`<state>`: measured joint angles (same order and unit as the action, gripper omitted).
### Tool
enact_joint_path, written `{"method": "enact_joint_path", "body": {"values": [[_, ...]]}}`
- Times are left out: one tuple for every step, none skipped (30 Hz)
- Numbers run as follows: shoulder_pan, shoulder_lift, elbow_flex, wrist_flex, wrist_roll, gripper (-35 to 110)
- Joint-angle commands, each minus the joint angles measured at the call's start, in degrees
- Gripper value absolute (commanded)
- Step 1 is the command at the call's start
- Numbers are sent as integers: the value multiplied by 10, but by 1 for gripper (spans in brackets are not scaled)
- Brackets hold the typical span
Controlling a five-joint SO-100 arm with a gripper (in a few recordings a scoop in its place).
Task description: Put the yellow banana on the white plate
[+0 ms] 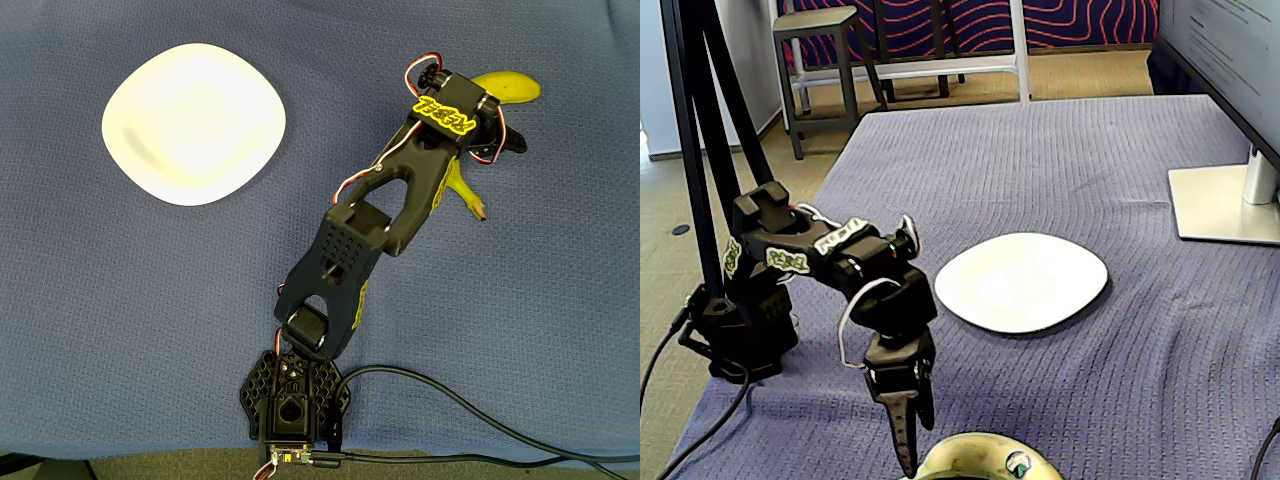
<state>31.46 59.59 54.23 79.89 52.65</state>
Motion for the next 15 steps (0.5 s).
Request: {"method": "enact_joint_path", "body": {"values": [[2, -17, -54, 12, 19, 41], [1, -24, -60, 12, 21, 41], [-2, -32, -65, 12, 21, 40], [-6, -38, -69, 12, 14, 39], [-11, -41, -72, 11, 5, 38], [-15, -42, -74, 11, 2, 38], [-18, -42, -76, 10, 0, 39], [-20, -41, -78, 6, -2, 40], [-24, -40, -80, 0, -3, 40], [-26, -40, -82, -8, -3, 41], [-31, -40, -84, -16, -4, 41], [-35, -40, -89, -22, -2, 41], [-40, -41, -94, -25, 0, 41], [-44, -42, -98, -25, 4, 42], [-47, -45, -102, -25, 11, 42]]}}
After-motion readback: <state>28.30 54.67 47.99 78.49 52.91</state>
